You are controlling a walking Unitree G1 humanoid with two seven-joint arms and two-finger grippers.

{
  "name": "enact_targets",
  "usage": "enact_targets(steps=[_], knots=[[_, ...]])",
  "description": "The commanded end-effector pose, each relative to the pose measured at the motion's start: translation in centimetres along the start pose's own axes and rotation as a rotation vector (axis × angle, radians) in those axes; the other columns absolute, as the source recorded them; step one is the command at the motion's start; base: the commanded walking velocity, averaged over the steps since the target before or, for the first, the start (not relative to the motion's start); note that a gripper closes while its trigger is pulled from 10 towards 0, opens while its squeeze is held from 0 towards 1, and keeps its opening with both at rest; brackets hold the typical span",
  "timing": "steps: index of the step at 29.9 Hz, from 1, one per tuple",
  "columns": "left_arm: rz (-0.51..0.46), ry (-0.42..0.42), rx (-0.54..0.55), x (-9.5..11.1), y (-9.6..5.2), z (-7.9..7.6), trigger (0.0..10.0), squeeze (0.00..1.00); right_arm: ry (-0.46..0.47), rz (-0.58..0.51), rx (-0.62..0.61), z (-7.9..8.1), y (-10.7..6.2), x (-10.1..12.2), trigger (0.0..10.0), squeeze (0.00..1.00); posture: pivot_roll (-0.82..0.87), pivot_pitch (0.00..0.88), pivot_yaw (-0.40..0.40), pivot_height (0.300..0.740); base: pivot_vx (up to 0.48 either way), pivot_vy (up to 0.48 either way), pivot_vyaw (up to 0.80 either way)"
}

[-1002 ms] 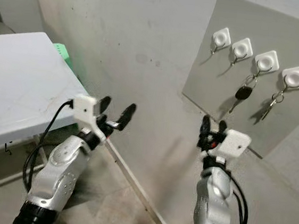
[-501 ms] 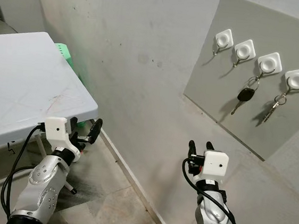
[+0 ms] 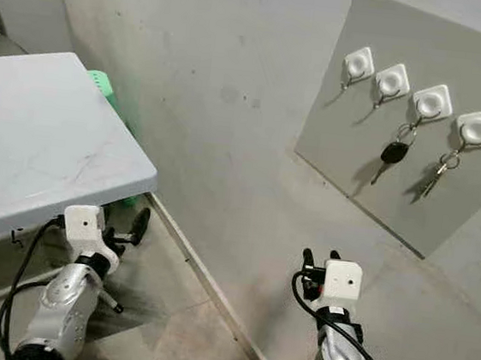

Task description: Hang keys on a hook

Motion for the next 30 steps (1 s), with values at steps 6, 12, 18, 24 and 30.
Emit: enact_targets(steps=[6, 12, 18, 24, 30], knots=[[0.141, 0.014, -0.031, -3.8, -1.1, -1.1, 10.0, 0.00, -0.048, 0.164, -0.057, -2.2, -1.9, -4.0, 10.0, 0.00, 0.01, 0.000, -0.062, 0.740, 0.000, 0.000, 0.00], [0.301, 0.076, -0.046, -7.8, -3.0, -1.3, 10.0, 0.00, -0.089, 0.308, -0.112, -3.9, -3.6, -7.0, 10.0, 0.00, 0.01, 0.000, -0.058, 0.740, 0.000, 0.000, 0.00], [0.519, 0.042, -0.069, -12.5, -6.8, -1.8, 10.0, 0.00, -0.121, 0.510, -0.174, -5.9, -7.1, -10.8, 10.0, 0.00, 0.00, 0.000, -0.057, 0.740, 0.000, 0.000, 0.00], [0.588, -0.005, -0.065, -14.3, -8.8, -1.8, 10.0, 0.00, -0.084, 0.588, -0.235, -6.9, -9.5, -12.5, 10.0, 0.00, 0.00, 0.000, -0.048, 0.740, 0.000, 0.000, 0.00], [0.591, -0.001, -0.063, -14.5, -9.1, -1.8, 10.0, 0.00, -0.076, 0.605, -0.255, -7.3, -10.3, -12.9, 10.0, 0.00, 0.00, 0.000, -0.049, 0.740, 0.000, 0.000, 0.00]])
Point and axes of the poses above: a point about 5 cm out from each wrist's last joint towards the gripper, its own y axis pointing out of the wrist towards the gripper, its own x axis along the axis of the wrist's last joint, z = x × y, the point moved 5 cm from there along y, pointing out of the wrist towards the gripper, and after that the axes turned 15 degrees about y, right-handed, at the moved point
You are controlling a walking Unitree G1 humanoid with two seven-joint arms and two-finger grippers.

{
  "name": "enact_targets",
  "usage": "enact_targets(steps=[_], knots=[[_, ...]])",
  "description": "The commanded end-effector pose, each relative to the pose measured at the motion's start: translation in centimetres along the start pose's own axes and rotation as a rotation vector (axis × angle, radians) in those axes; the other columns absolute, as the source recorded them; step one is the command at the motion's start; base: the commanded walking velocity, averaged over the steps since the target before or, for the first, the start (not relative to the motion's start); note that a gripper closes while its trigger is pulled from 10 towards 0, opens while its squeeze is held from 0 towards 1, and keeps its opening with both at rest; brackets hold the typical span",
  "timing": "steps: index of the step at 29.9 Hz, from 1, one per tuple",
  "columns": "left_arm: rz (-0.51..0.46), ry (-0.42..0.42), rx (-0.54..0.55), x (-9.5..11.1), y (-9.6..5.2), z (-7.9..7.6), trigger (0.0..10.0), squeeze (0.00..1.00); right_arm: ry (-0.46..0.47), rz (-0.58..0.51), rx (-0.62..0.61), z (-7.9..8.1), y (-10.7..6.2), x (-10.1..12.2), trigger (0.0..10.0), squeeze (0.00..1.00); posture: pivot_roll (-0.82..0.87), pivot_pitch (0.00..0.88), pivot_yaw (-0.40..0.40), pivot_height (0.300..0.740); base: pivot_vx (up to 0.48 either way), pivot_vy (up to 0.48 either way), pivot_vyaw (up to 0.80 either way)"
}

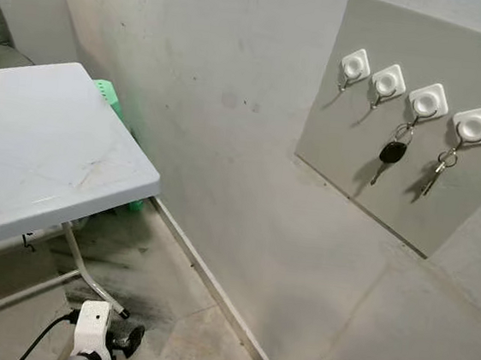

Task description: Hang keys on a hook

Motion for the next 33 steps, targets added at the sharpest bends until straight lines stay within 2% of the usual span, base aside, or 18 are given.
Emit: enact_targets(steps=[1, 4, 8, 22, 25, 26, 27, 29, 30, 32, 33], knots=[[-0.023, -0.010, -0.001, 0.4, 0.1, 0.0, 10.0, 0.00, 0.026, -0.017, -0.013, -0.3, 0.1, 0.6, 10.0, 0.00, 0.00, 0.000, -0.049, 0.740, 0.000, 0.000, 0.00], [-0.043, -0.004, 0.007, 1.0, 0.2, 0.4, 10.0, 0.00, 0.045, -0.041, -0.012, -0.2, 0.3, 1.3, 10.0, 0.00, 0.00, 0.000, -0.052, 0.740, 0.000, 0.000, 0.00], [-0.028, 0.009, 0.010, 0.6, 0.1, 0.6, 10.0, 0.00, 0.040, -0.043, -0.009, -0.1, 0.5, 1.5, 10.0, 0.00, 0.00, 0.000, -0.053, 0.740, 0.000, 0.000, 0.00], [-0.014, 0.018, 0.014, 0.2, -0.1, 0.6, 10.0, 0.00, 0.020, 0.010, -0.018, -0.5, 0.1, 0.1, 10.0, 0.00, 0.01, 0.000, -0.061, 0.740, 0.000, 0.000, 0.00], [-0.059, 0.008, 0.016, 1.4, 0.2, 0.6, 10.0, 0.00, 0.028, -0.021, -0.013, -0.3, 0.2, 0.8, 10.0, 0.00, 0.01, 0.000, -0.061, 0.740, 0.000, 0.000, 0.00], [-0.106, -0.009, 0.015, 2.6, 0.5, 0.6, 10.0, 0.00, 0.043, -0.056, -0.005, -0.1, 0.5, 1.7, 10.0, 0.00, 0.00, 0.000, -0.058, 0.740, 0.000, 0.000, 0.00], [-0.116, -0.013, 0.014, 2.9, 0.5, 0.6, 10.0, 0.00, 0.046, -0.064, -0.004, 0.0, 0.5, 2.0, 10.0, 0.00, 0.00, 0.000, -0.058, 0.740, 0.000, 0.000, 0.00], [-0.171, 0.006, 0.011, 4.4, 0.7, 0.7, 10.0, 0.00, 0.050, -0.123, 0.015, 0.5, 0.8, 3.5, 10.0, 0.00, 0.00, 0.000, -0.056, 0.740, 0.000, 0.000, 0.00], [-0.231, 0.006, 0.012, 5.9, 0.8, 0.8, 10.0, 0.00, 0.058, -0.187, 0.036, 1.0, 1.0, 5.2, 10.0, 0.00, 0.00, 0.000, -0.056, 0.740, 0.000, 0.000, 0.00], [-0.284, 0.007, 0.018, 7.5, 0.9, 1.0, 10.0, 0.00, 0.062, -0.271, 0.076, 1.8, 1.1, 7.2, 10.0, 0.00, 0.00, 0.000, -0.055, 0.740, 0.000, 0.000, 0.00], [-0.284, 0.007, 0.018, 7.5, 0.9, 1.0, 10.0, 0.00, 0.062, -0.271, 0.076, 1.8, 1.1, 7.2, 10.0, 0.00, 0.00, 0.000, -0.055, 0.740, 0.000, 0.000, 0.00]])
Point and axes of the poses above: a point about 5 cm out from each wrist's last joint towards the gripper, its own y axis pointing out of the wrist towards the gripper, its own x axis along the axis of the wrist's last joint, z = x × y, the point moved 5 cm from there along y, pointing out of the wrist towards the gripper, and after that the axes turned 15 degrees about y, right-handed, at the moved point
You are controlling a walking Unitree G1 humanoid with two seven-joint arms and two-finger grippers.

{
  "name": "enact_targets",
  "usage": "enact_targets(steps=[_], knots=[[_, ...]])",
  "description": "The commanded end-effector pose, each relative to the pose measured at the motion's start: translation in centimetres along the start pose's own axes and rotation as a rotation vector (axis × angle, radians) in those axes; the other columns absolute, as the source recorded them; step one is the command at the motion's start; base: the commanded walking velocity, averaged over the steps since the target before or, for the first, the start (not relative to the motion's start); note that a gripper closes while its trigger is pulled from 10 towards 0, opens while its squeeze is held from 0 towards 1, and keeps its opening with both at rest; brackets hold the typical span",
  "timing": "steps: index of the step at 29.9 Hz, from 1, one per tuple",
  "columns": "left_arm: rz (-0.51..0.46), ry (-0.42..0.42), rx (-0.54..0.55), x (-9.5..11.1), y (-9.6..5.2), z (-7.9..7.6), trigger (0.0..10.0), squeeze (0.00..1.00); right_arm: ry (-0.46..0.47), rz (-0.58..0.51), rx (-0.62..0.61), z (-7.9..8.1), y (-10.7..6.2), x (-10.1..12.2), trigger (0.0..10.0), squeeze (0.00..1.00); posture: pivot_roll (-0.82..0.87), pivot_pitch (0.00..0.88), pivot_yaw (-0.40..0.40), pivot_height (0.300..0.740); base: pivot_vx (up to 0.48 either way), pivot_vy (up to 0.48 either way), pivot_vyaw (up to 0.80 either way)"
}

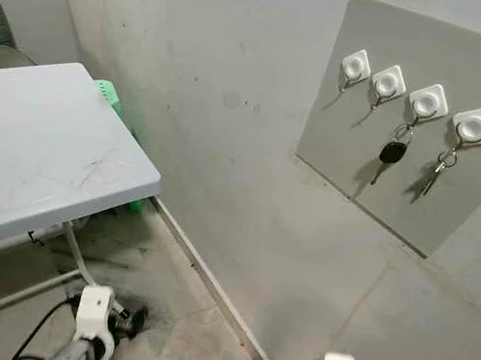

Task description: Hang keys on a hook

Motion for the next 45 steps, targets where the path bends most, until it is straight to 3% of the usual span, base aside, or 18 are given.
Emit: enact_targets(steps=[1, 5, 6, 9, 12, 17, 22, 26, 30, 45], knots=[[-0.061, -0.011, 0.013, 1.5, 0.4, 0.4, 10.0, 0.00, 0.016, -0.080, 0.028, 0.6, 0.4, 1.9, 10.0, 0.00, 0.00, 0.000, -0.054, 0.740, 0.000, 0.000, 0.00], [-0.246, 0.002, 0.039, 6.3, 1.1, 1.5, 10.0, 0.00, 0.039, -0.325, 0.146, 3.3, 0.9, 7.7, 10.0, 0.00, 0.00, 0.000, -0.054, 0.740, 0.000, 0.000, 0.00], [-0.246, 0.002, 0.039, 6.3, 1.1, 1.5, 10.0, 0.00, 0.039, -0.325, 0.146, 3.3, 0.9, 7.7, 10.0, 0.00, 0.00, 0.000, -0.054, 0.740, 0.000, 0.000, 0.00], [-0.372, 0.037, 0.056, 9.8, 1.0, 1.9, 10.0, 0.00, 0.026, -0.433, 0.203, 4.5, 0.5, 10.4, 10.0, 0.00, 0.00, 0.000, -0.054, 0.740, 0.000, 0.000, 0.00], [-0.495, 0.016, 0.056, 13.3, 0.4, 1.9, 10.0, 0.00, 0.013, -0.524, 0.244, 5.2, -0.1, 13.0, 10.0, 0.00, 0.01, 0.000, -0.061, 0.740, 0.000, 0.000, 0.00], [-0.593, 0.031, 0.042, 16.4, -0.8, 1.5, 10.0, 0.00, 0.050, -0.629, 0.283, 6.0, -1.7, 16.0, 10.0, 0.00, 0.00, 0.000, -0.057, 0.740, 0.000, 0.000, 0.00], [-0.612, 0.039, 0.038, 16.8, -2.4, 1.2, 10.0, 0.00, 0.076, -0.679, 0.302, 6.6, -3.7, 17.2, 10.0, 0.00, 0.00, 0.000, -0.051, 0.740, 0.000, 0.000, 0.00], [-0.582, 0.016, 0.044, 16.4, -2.8, 1.3, 10.0, 0.00, 0.094, -0.665, 0.297, 6.5, -4.3, 17.1, 10.0, 0.00, 0.00, 0.000, -0.050, 0.740, 0.000, 0.000, 0.00], [-0.567, 0.014, 0.045, 16.3, -3.0, 1.3, 10.0, 0.00, 0.092, -0.649, 0.287, 6.4, -4.5, 16.9, 10.0, 0.00, -0.01, 0.000, -0.052, 0.740, 0.000, 0.000, 0.00], [-0.558, 0.015, 0.046, 18.1, -2.7, 1.4, 10.0, 0.00, 0.058, -0.641, 0.278, 6.5, -4.5, 18.7, 10.0, 0.00, 0.00, 0.000, -0.055, 0.740, 0.000, 0.000, 0.80]])
Point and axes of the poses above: a point about 5 cm out from each wrist's last joint towards the gripper, its own y axis pointing out of the wrist towards the gripper, its own x axis along the axis of the wrist's last joint, z = x × y, the point moved 5 cm from there along y, pointing out of the wrist towards the gripper, and after that the axes turned 15 degrees about y, right-handed, at the moved point
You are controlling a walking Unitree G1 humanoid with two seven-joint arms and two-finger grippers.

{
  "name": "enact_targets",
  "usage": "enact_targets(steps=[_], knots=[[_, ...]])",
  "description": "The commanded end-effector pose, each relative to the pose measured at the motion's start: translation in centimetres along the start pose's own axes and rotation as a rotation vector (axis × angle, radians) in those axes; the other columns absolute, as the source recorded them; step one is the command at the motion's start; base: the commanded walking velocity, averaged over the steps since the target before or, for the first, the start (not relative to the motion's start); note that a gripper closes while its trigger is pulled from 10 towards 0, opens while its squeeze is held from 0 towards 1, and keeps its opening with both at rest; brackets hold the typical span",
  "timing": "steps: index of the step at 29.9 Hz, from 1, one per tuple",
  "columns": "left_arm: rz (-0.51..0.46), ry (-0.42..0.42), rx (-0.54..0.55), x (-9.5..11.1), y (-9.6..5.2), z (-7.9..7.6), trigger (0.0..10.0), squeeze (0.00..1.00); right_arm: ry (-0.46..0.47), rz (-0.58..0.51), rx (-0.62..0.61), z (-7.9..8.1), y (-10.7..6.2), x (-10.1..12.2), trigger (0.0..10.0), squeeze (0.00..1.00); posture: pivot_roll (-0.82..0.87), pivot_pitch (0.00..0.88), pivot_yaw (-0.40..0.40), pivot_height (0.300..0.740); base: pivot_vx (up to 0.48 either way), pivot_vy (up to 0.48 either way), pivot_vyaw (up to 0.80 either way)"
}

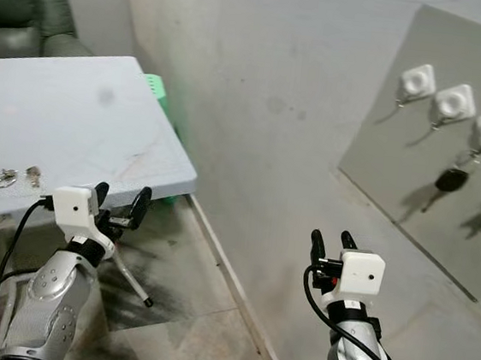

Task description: Hang keys on a hook

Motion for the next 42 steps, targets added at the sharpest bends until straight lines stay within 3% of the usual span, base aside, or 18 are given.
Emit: enact_targets(steps=[1, 7, 42], knots=[[-0.017, 0.004, -0.003, 0.79, 0.37, -0.15, 10.0, 0.00, -0.017, -0.017, -0.002, -0.12, 0.25, 0.81, 10.0, 0.00, 0.00, 0.000, -0.055, 0.740, 0.000, 0.000, 0.80], [0.001, -0.044, -0.005, 0.46, 0.57, -0.37, 10.0, 0.00, -0.004, -0.015, 0.007, 0.11, 0.64, 0.92, 10.0, 0.00, 0.00, 0.000, -0.058, 0.740, 0.000, 0.236, 0.80], [0.038, -0.040, 0.019, 0.07, 0.53, -0.51, 10.0, 0.00, 0.013, -0.003, 0.037, 0.37, 0.96, 1.24, 10.0, 0.00, 0.01, 0.000, -0.077, 0.740, 0.000, 0.026, 0.75]])
Point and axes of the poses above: a point about 5 cm out from each wrist's last joint towards the gripper, its own y axis pointing out of the wrist towards the gripper, its own x axis along the axis of the wrist's last joint, z = x × y, the point moved 5 cm from there along y, pointing out of the wrist towards the gripper, and after that the axes turned 15 degrees about y, right-handed, at the moved point
